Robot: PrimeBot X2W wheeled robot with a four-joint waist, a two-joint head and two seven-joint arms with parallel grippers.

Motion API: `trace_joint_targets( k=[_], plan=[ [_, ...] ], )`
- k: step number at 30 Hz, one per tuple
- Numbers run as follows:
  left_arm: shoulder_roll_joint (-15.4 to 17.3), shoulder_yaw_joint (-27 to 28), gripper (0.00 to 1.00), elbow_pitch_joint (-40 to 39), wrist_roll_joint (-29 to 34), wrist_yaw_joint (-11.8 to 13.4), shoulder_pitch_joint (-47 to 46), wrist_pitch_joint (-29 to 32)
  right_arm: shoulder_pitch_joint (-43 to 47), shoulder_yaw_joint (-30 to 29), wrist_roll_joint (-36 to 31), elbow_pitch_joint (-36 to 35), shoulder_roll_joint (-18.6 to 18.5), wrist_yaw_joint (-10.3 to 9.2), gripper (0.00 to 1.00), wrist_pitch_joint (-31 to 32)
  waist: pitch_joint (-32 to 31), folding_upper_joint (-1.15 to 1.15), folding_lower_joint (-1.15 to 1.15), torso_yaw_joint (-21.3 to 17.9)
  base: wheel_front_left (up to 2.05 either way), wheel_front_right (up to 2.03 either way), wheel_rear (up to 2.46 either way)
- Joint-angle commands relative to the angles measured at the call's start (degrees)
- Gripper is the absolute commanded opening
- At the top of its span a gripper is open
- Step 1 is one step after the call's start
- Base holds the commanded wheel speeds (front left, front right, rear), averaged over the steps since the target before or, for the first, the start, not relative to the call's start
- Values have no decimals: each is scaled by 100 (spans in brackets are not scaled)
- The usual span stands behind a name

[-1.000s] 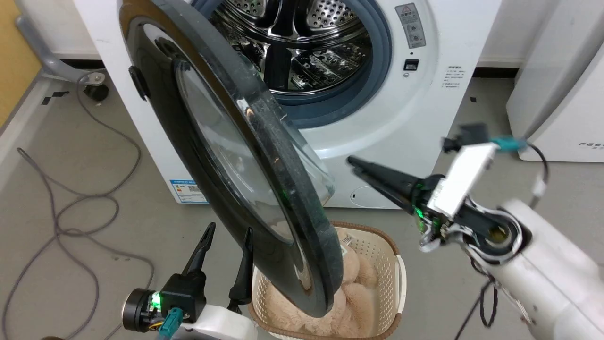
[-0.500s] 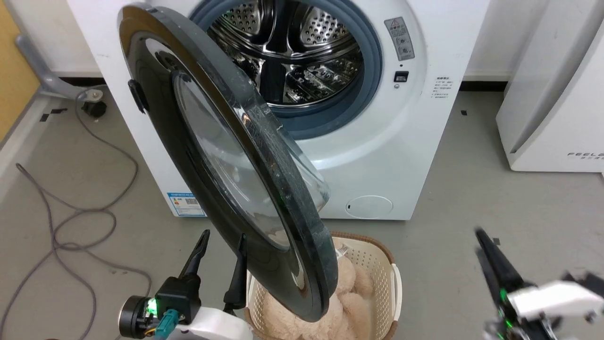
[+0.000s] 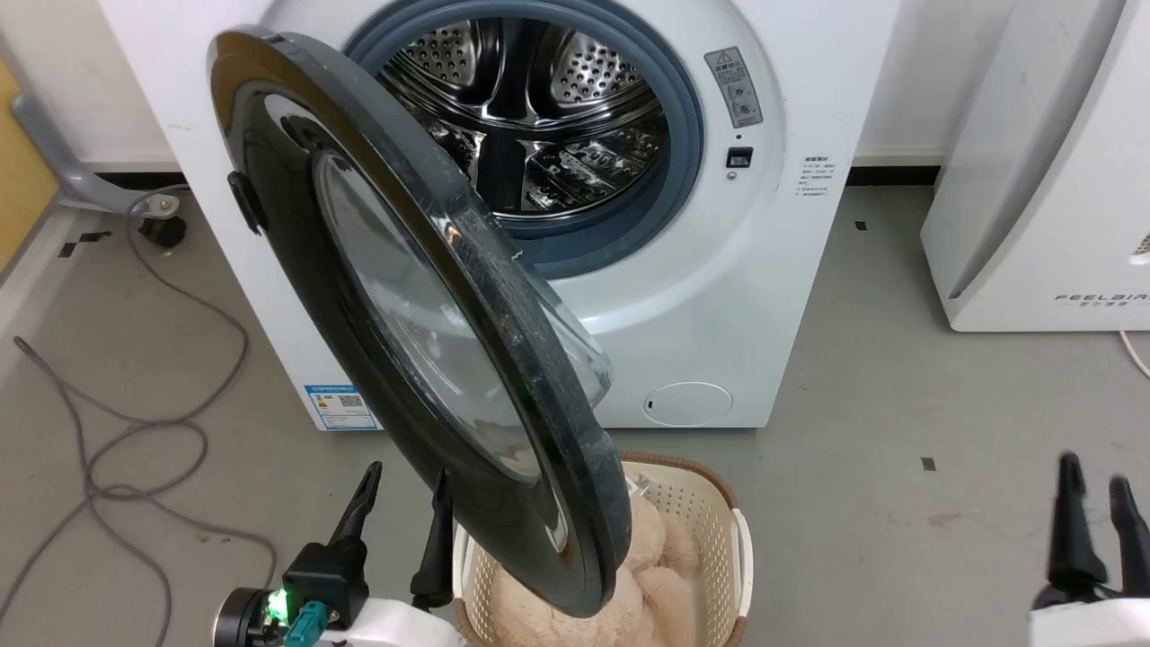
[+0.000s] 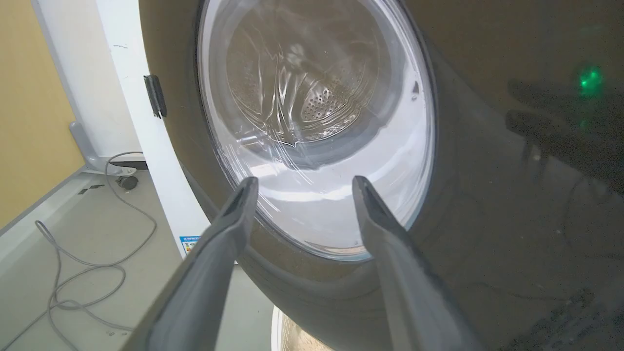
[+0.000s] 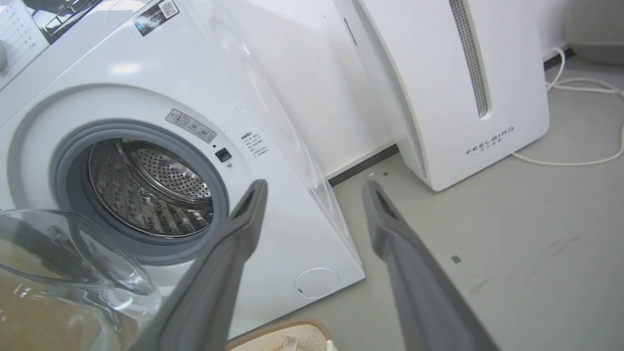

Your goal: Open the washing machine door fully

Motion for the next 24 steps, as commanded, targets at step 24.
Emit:
trace_joint_targets(
  k=[24],
  plan=[
    [0,128,100,100,-4,32,-5,-32,884,372,-3227,-1809,725,6,100,943,59,0,1,41,0,0,0]
  ],
)
